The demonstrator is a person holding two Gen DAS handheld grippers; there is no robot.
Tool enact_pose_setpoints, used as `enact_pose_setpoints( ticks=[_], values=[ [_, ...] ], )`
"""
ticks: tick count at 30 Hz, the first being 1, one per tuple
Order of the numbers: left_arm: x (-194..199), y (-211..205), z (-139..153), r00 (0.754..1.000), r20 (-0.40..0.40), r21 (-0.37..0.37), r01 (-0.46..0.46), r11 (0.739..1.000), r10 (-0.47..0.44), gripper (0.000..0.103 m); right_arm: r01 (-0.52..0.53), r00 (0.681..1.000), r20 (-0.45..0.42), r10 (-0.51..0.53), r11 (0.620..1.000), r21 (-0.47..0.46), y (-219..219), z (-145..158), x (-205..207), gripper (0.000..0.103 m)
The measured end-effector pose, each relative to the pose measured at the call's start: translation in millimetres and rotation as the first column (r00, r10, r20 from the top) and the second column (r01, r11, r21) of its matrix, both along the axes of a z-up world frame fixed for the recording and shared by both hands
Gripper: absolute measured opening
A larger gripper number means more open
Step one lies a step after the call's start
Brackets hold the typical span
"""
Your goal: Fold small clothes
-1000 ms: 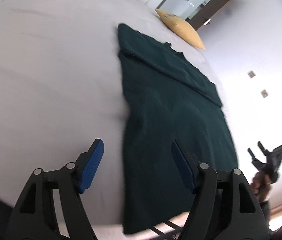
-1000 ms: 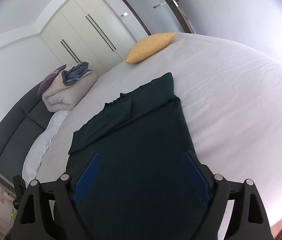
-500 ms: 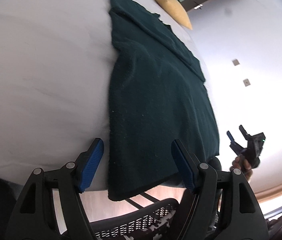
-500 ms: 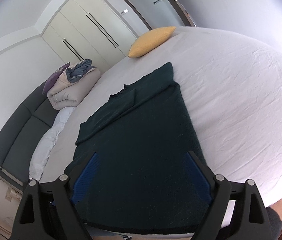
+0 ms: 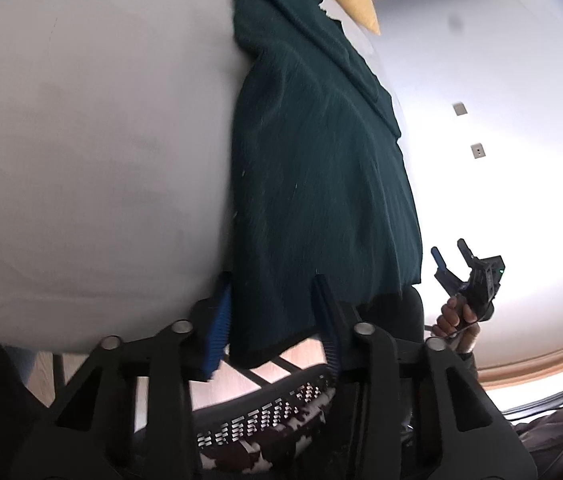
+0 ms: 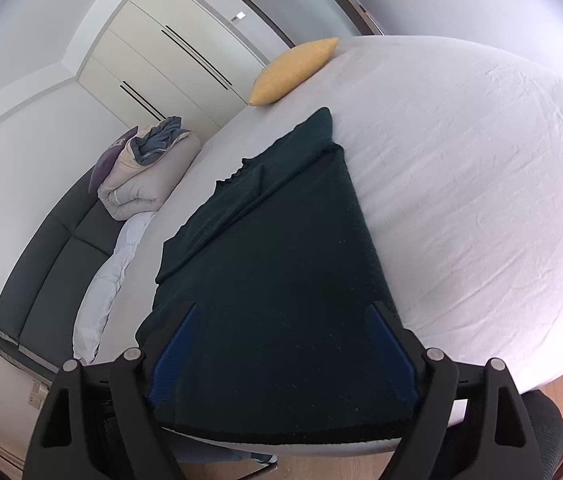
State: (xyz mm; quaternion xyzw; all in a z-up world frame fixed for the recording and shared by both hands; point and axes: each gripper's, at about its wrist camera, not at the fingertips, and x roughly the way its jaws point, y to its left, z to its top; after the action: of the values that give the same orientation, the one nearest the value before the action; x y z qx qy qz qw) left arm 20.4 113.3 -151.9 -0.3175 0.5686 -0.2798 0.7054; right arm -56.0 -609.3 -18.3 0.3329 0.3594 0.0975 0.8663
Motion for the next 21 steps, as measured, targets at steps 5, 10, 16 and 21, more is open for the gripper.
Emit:
enact_pose_setpoints(
  ticks=[5,10,16,21],
  values=[
    [0,6,-8,0.999,-0.031,-0.069,-0.043,0.997,0.040,0.028,-0.021,1.000,-0.018,0.021,1.000,-0.004,0,-2,1,0.083],
    [2,6,-10,0.999,-0.028,-0.075,-0.047,0.996,0.045,0.022,-0.025,0.998,-0.058,0.023,0.999,-0.040,-12,-2,-5,0.083],
    [4,1,-9,0.997,-0.014,-0.052,-0.076,0.996,0.075,0.008,-0.051,0.984,-0.174,0.036,0.995,-0.083,-30,-13,-9,0.080],
    [2,-6,-6,0.996,0.002,-0.031,-0.085,0.996,0.085,0.006,-0.099,0.962,-0.268,0.060,0.986,-0.134,-28,-28,-1,0.074]
  ],
)
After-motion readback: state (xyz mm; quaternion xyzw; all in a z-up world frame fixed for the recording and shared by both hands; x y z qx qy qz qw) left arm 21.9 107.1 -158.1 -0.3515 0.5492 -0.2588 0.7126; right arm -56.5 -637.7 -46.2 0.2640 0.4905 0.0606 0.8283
